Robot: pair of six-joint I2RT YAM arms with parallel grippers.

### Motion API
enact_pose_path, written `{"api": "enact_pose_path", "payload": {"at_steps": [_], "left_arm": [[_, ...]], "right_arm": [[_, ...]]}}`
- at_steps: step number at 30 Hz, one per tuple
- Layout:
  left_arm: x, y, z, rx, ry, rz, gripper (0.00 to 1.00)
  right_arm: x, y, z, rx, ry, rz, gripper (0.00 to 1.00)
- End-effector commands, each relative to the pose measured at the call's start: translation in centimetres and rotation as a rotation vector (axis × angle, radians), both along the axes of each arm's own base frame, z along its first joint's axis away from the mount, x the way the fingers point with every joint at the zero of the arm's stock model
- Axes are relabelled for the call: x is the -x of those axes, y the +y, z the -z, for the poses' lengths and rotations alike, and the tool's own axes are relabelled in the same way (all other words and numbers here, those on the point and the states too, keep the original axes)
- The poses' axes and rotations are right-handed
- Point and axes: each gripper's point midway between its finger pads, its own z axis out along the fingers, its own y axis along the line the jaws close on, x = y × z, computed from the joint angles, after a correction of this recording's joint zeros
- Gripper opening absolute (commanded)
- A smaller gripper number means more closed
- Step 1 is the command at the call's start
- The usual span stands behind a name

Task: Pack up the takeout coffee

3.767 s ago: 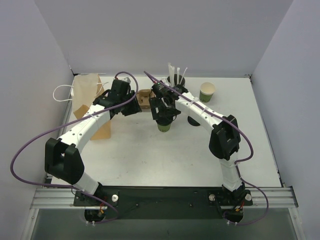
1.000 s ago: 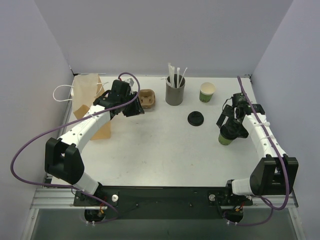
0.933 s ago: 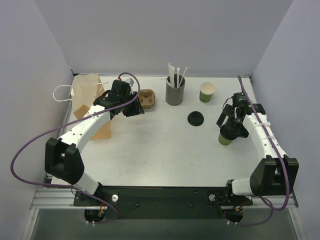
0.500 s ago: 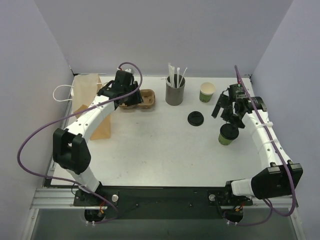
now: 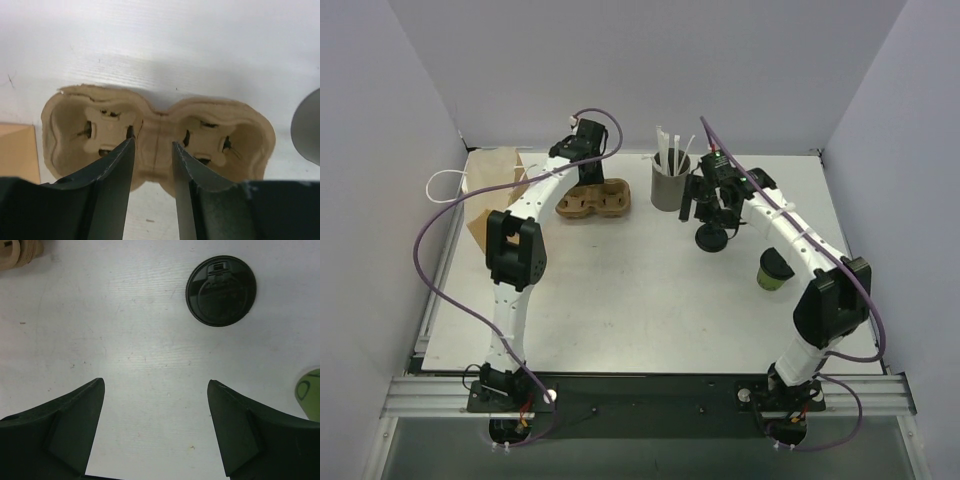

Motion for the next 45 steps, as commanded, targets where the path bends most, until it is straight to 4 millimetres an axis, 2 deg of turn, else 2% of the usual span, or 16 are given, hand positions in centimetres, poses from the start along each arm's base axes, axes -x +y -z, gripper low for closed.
{"api": "enact_pose_path", "payload": {"at_steps": [1, 7, 17, 19, 20, 25, 33, 38, 39, 41, 45], "left_arm": [[-1.4, 1.3, 0.5, -0.095, 0.037, 0.011, 0.47], [-0.7, 0.8, 2.7, -0.079, 0.092, 0.039, 0.48], [0.6, 0.8, 4.3, -0.074, 0.134, 0.069, 0.48], [0.6, 0.7, 3.4, -0.065, 0.109, 0.073, 0.52], [1.0, 0.8, 3.7, -0.065, 0.115, 0.078, 0.54], [0.9, 0.5, 2.2, -0.041, 0.082, 0.095, 0.57], [1.9, -0.6, 2.2, 0.021, 0.078, 0.15, 0.57], [2.0, -0.9, 2.6, 0.037, 0.081, 0.159, 0.54], [2.1, -1.2, 2.8, 0.053, 0.084, 0.166, 0.54], [2.1, -1.6, 2.8, 0.075, 0.085, 0.166, 0.5], [2.5, -2.3, 3.2, 0.124, 0.099, 0.141, 0.45]], "right_arm": [[-1.1, 3.1, -1.0, -0.063, -0.033, -0.056, 0.78], [-1.2, 3.4, 0.1, -0.052, -0.017, -0.073, 0.78], [-1.3, 3.8, 1.2, -0.06, 0.002, -0.083, 0.78], [-1.2, 3.9, 1.3, -0.06, 0.004, -0.083, 0.78], [-1.3, 3.9, 1.4, -0.062, 0.004, -0.083, 0.78], [-1.4, 4.1, 1.4, -0.063, 0.003, -0.086, 0.78], [-1.9, 4.6, 1.5, -0.069, -0.002, -0.086, 0.78], [-3.2, 6.7, 2.2, -0.096, -0.016, -0.096, 0.75], [-3.6, 7.2, 1.9, -0.106, -0.028, -0.098, 0.73], [-4.3, 8.9, 2.8, -0.131, -0.03, -0.094, 0.7], [-5.9, 11.7, 4.3, -0.194, -0.024, -0.05, 0.56]]}}
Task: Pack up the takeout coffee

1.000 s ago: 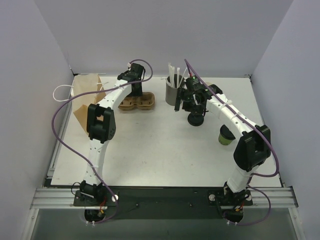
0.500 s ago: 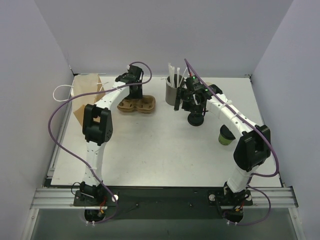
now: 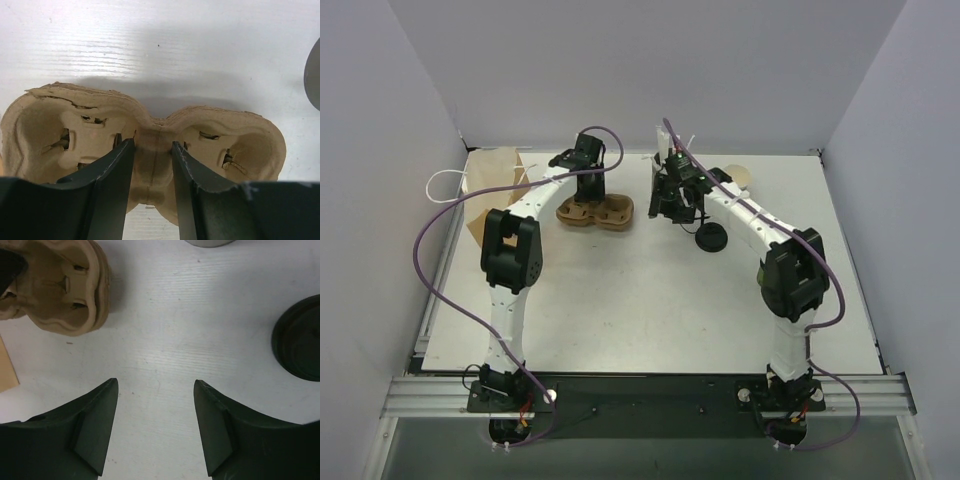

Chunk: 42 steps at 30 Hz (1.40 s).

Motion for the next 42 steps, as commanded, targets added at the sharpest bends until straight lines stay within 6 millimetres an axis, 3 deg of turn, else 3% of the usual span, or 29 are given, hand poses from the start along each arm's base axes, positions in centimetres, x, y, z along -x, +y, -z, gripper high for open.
{"api": "enact_pose_path", "payload": {"at_steps": [1, 6, 12, 20, 30, 34, 42], "left_arm": [[0.4, -1.6, -1.7, 0.108, -0.014, -0.007, 0.45], [0.5, -2.4, -1.6, 0.144, -0.008, -0.048, 0.42], [0.2, -2.4, -1.9, 0.143, -0.013, -0.06, 0.42], [-0.2, -2.5, -3.3, 0.14, -0.035, -0.03, 0.42], [-0.3, -1.8, -7.0, 0.137, -0.092, -0.007, 0.49], [0.0, -0.5, -7.9, 0.1, -0.104, -0.031, 0.49], [0.2, 4.1, -8.6, 0.0, -0.136, -0.159, 0.49]], "right_arm": [[-2.3, 4.0, -0.5, -0.114, -0.043, 0.058, 0.54], [-4.4, 6.9, 1.2, -0.121, -0.056, 0.084, 0.43], [-5.2, 8.3, 3.3, -0.119, -0.039, 0.111, 0.35], [-6.0, 8.0, 3.3, -0.087, -0.084, 0.141, 0.29], [-6.3, 8.5, 3.9, -0.076, -0.076, 0.125, 0.26], [-6.7, 8.8, 3.8, -0.08, -0.081, 0.12, 0.25], [-6.6, 7.9, 4.2, -0.019, -0.084, 0.117, 0.25]]}}
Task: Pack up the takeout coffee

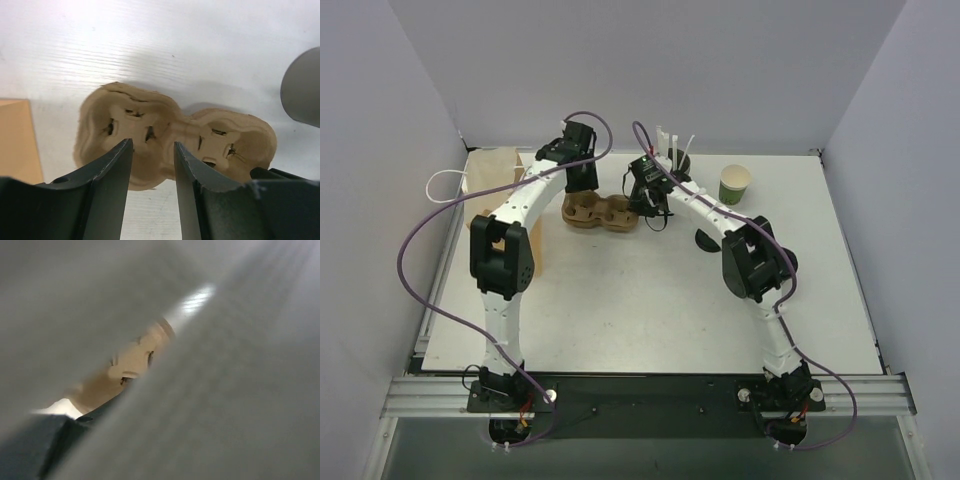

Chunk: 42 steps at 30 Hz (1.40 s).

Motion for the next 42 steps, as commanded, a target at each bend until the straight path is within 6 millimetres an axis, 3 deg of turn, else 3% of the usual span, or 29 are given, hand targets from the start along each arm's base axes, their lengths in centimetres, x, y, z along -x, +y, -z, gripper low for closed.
{"api": "enact_pose_path", "payload": {"at_steps": [1, 9, 16, 42], "left_arm": [[-0.1, 3.4, -3.7, -0.045, -0.082, -0.088, 0.49], [-0.2, 5.7, -3.4, -0.054, -0.078, -0.139, 0.49], [-0.2, 6.8, -1.5, -0.071, -0.04, -0.154, 0.47], [0.0, 7.5, 3.5, -0.095, 0.033, -0.153, 0.42]], "right_arm": [[-0.2, -0.5, -0.6, 0.052, -0.021, 0.001, 0.24], [-0.3, -0.5, -0.4, 0.065, -0.028, -0.003, 0.23], [-0.4, -0.1, -0.2, 0.064, -0.025, -0.016, 0.18], [-0.2, -0.2, 0.6, 0.09, -0.011, -0.027, 0.05]]}}
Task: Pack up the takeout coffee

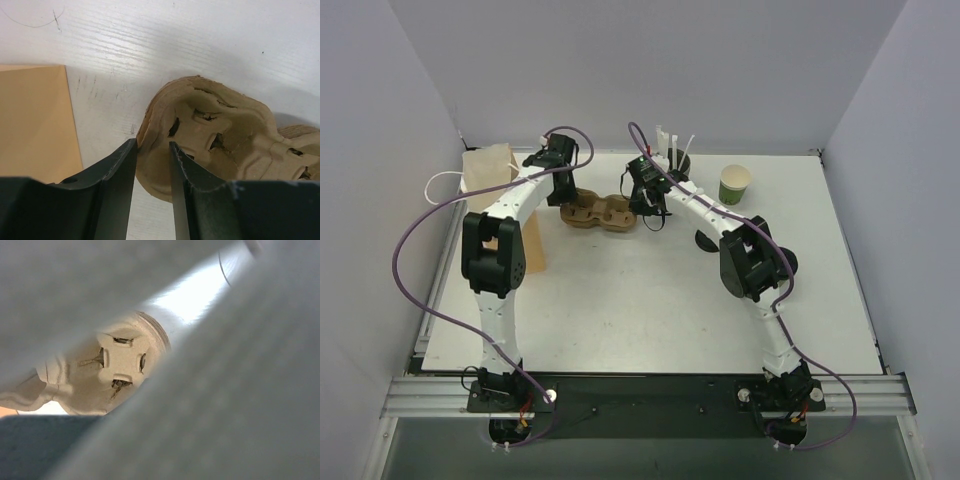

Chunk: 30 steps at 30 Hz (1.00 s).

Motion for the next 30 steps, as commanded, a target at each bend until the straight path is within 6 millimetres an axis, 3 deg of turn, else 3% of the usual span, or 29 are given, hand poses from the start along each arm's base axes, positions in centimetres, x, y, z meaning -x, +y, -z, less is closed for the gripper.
{"api": "enact_pose_path", "payload": {"at_steps": [1, 11, 18, 30], "left_arm": [[-1.0, 0.3, 0.4, -0.007, -0.032, -0.005, 0.4], [-1.8, -0.1, -1.3, 0.014, -0.081, 0.008, 0.26], [-2.0, -0.5, -2.7, 0.029, -0.11, 0.029, 0.16], [-2.5, -0.9, -6.1, 0.046, -0.171, 0.05, 0.13]], "right_arm": [[-0.1, 0.0, -0.3, 0.032, -0.012, -0.001, 0.05], [-0.5, 0.1, -0.9, 0.03, -0.029, -0.004, 0.0], [-0.9, 0.2, -2.7, 0.024, -0.065, -0.007, 0.0], [-1.0, 0.2, -4.5, 0.018, -0.097, -0.009, 0.0]]}}
